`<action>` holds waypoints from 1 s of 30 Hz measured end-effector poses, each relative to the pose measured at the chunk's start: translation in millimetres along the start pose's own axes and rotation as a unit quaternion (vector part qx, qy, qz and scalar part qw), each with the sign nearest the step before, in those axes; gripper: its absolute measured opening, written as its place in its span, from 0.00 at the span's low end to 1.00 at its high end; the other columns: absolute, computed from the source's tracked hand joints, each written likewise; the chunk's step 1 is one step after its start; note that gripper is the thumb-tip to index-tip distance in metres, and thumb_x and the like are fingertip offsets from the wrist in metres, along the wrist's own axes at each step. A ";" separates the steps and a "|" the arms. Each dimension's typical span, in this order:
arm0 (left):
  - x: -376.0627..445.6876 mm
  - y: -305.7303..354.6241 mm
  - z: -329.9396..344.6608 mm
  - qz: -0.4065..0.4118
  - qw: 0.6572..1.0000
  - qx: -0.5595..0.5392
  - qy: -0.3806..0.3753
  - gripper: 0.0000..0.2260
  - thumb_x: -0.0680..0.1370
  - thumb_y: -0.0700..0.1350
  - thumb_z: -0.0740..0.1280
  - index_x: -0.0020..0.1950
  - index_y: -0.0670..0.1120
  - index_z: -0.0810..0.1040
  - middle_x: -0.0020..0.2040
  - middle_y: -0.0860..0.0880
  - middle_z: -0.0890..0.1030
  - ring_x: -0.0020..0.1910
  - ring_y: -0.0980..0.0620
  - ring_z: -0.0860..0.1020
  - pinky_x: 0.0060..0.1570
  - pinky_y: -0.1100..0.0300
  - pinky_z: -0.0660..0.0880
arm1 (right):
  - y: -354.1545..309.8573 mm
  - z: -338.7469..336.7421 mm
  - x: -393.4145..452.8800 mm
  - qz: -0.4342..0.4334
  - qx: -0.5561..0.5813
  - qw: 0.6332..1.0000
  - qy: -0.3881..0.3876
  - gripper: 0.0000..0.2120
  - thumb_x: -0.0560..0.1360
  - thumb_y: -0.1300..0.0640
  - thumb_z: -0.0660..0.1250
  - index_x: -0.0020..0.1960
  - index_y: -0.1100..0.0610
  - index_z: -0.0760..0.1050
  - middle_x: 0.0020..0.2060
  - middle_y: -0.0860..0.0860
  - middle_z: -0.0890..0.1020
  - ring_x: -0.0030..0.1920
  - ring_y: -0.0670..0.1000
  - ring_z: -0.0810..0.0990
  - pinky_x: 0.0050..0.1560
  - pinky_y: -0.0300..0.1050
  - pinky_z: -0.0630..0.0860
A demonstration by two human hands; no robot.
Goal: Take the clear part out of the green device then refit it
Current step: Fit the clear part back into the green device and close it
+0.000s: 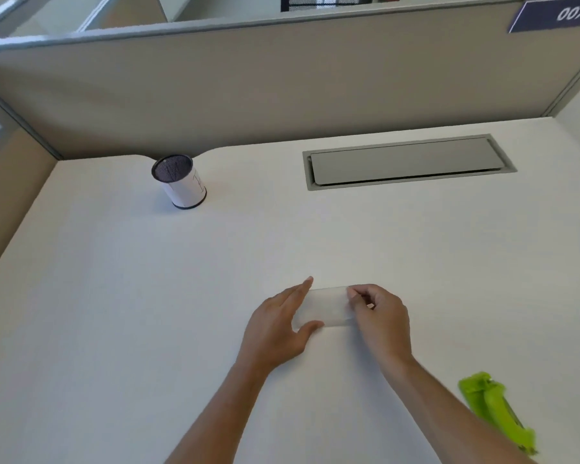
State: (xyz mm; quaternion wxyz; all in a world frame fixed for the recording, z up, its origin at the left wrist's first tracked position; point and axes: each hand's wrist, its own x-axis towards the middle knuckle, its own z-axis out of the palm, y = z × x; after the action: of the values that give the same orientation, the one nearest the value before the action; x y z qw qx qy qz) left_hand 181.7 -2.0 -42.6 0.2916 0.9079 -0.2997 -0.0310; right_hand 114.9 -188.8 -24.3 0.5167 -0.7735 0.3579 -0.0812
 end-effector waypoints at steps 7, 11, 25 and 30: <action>-49.8 37.1 18.1 0.042 0.999 0.015 -0.008 0.33 0.73 0.59 0.76 0.75 0.52 0.72 0.65 0.54 0.82 0.58 0.50 0.82 0.54 0.59 0.78 | 32.4 -38.8 -47.7 -0.028 -0.101 0.994 0.025 0.05 0.76 0.53 0.68 0.42 0.47 0.81 0.36 0.40 0.83 0.40 0.41 0.81 0.39 0.39 0.74; -80.1 53.5 30.5 0.053 0.998 0.016 0.003 0.32 0.73 0.58 0.76 0.74 0.49 0.74 0.67 0.51 0.81 0.59 0.50 0.83 0.56 0.59 0.78 | 47.4 -56.4 -70.8 -0.063 -0.143 0.987 0.023 0.05 0.75 0.56 0.70 0.42 0.47 0.81 0.39 0.41 0.82 0.41 0.41 0.79 0.40 0.37 0.72; -128.4 83.9 48.4 0.047 0.999 0.000 -0.011 0.27 0.77 0.54 0.73 0.74 0.46 0.75 0.71 0.51 0.78 0.71 0.53 0.75 0.71 0.61 0.67 | 64.9 -90.3 -110.6 -0.142 -0.277 0.950 -0.017 0.09 0.80 0.53 0.66 0.48 0.55 0.84 0.43 0.52 0.83 0.41 0.57 0.83 0.42 0.54 0.79; -129.7 87.1 46.5 0.004 0.998 -0.044 -0.048 0.29 0.80 0.53 0.71 0.79 0.50 0.67 0.76 0.59 0.68 0.75 0.67 0.62 0.75 0.73 0.52 | 65.0 -113.3 -111.3 -0.225 -0.311 0.921 0.057 0.09 0.74 0.53 0.75 0.51 0.56 0.84 0.42 0.51 0.83 0.39 0.56 0.84 0.33 0.49 0.80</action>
State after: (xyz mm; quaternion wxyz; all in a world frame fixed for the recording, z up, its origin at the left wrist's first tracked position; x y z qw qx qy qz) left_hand 19.0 -9.5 -48.7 0.3164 0.8905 -0.3152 -0.0866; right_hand -53.1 -215.5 -1.5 0.1965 -0.9496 0.2105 -0.1241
